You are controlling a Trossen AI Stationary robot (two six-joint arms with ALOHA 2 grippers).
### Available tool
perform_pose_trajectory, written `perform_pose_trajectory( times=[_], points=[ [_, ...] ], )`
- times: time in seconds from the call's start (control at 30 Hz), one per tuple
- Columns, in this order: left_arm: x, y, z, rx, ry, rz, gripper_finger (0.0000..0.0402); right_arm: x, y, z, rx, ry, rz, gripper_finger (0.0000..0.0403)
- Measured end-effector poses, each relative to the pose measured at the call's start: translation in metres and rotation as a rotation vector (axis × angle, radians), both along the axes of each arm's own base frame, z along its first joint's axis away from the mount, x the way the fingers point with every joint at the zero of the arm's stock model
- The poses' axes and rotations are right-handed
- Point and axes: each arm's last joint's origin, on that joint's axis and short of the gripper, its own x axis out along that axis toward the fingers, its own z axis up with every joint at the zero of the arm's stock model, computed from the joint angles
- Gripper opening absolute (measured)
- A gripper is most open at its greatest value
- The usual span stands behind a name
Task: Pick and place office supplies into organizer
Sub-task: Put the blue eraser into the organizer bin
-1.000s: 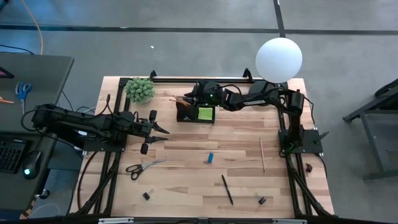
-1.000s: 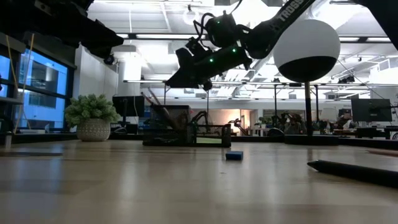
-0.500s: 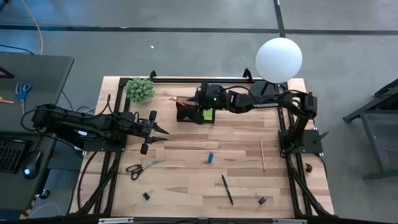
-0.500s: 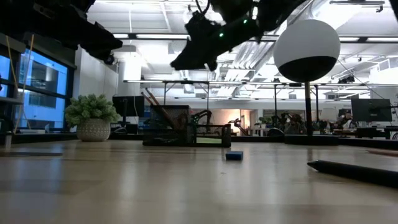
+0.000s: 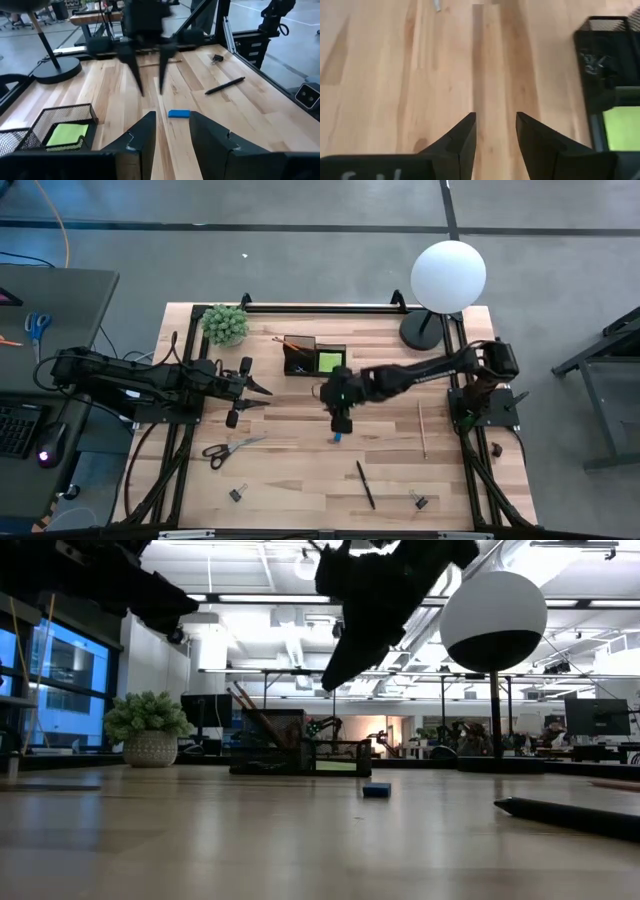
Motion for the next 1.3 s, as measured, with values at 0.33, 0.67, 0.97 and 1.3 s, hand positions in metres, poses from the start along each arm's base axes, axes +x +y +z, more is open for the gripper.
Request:
perform_pose_trajectory(
  times=[0.33,0.67,0.97,1.3],
  points=[
    [0.0,0.0,0.0,0.0,-0.005,0.0,0.0106,0.003,0.026,-0.025,-0.007,0.076,0.073,0.013],
    [0.0,0.0,0.0,0.001,-0.003,0.0,0.0106,-0.001,0.037,-0.043,-0.043,0.178,0.331,0.0149],
    [0.0,0.0,0.0,0.005,-0.002,0.011,0.0106,0.002,0.042,-0.058,-0.097,0.205,0.381,0.0242],
    [0.0,0.0,0.0,0.005,0.002,0.011,0.0106,-0.003,0.043,-0.077,-0.135,0.318,0.442,0.021]
  ],
)
